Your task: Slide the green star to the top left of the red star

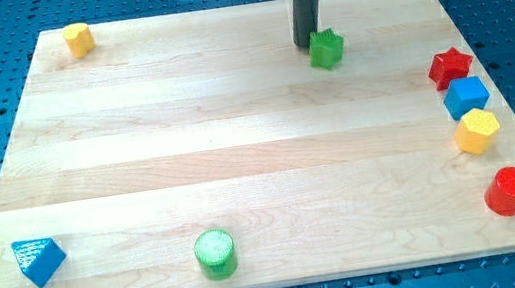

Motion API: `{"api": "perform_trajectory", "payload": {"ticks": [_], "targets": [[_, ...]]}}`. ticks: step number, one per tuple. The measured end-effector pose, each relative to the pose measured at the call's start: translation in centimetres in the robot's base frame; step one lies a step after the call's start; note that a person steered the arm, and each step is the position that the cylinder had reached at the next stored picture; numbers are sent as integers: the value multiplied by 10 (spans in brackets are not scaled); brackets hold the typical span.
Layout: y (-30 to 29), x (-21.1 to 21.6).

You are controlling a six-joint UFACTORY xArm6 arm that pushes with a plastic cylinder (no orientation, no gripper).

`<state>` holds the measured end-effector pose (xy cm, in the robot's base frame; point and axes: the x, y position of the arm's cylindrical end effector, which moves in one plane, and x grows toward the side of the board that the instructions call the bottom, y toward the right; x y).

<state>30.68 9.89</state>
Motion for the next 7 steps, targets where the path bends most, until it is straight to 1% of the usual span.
{"api": "perform_trajectory", "payload": {"ticks": [1,2,3,4,5,6,7], "targets": [[31,12],[-51,23],[-62,69],[-32,54],[12,36],[70,35],[61,42]]}}
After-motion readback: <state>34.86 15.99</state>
